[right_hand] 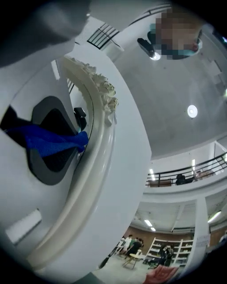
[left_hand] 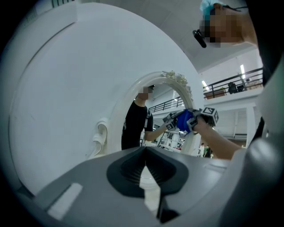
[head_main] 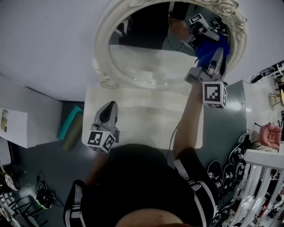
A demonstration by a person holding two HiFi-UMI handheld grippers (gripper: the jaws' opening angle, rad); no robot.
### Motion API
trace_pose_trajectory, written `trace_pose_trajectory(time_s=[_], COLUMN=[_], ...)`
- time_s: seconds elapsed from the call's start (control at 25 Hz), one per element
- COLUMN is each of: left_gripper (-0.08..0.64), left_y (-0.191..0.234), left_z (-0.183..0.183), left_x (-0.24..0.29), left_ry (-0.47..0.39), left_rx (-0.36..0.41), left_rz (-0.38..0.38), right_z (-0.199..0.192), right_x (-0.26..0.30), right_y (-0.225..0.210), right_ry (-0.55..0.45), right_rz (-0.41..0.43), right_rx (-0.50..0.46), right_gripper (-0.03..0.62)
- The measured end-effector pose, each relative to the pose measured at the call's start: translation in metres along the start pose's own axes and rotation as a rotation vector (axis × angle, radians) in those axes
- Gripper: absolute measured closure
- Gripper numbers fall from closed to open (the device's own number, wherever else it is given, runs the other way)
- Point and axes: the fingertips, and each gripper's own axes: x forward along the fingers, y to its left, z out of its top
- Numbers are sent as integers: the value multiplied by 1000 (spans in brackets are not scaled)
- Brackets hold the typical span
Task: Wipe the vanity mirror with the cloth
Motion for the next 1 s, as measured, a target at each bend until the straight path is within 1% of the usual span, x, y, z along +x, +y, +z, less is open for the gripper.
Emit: trace_pose_trajectory(time_s=[0.2, 0.4, 0.48, 0.56, 0.64, 0.72, 0.76, 0.8, 0.92, 1.0], left_gripper=[549, 549, 549, 549, 549, 549, 549, 549, 549, 549], left_y=[-5, -7, -8, -9, -9, -9, -9, -9, -10, -13], left_z=[-2, -5, -6, -7, -8, -11, -13, -14, -14, -9], left_x=[8, 14, 16, 17, 19, 21, 22, 23, 23, 21], left_ry=[2, 13, 16, 18, 22, 28, 32, 35, 43, 47], left_rx=[-7, -9, -9, -11, -14, -16, -16, -16, -16, -13], left_rz=[-16, -25, -29, -31, -32, -30, -29, -27, -27, -30], right_z=[20, 27, 26, 21, 9, -6, -16, -29, -78, -101], right_x=[25, 38, 41, 43, 42, 37, 32, 25, -1, -17], right_y=[39, 73, 89, 109, 133, 155, 163, 165, 155, 159], right_ry=[25, 55, 64, 67, 57, 5, -17, -16, 79, 79], right_rz=[71, 151, 188, 236, 305, 391, 424, 444, 490, 551], right_rx=[-185, -396, -490, -607, -737, -852, -894, -932, -1093, -1160], right_gripper=[535, 534, 534, 534, 534, 535, 534, 535, 535, 535])
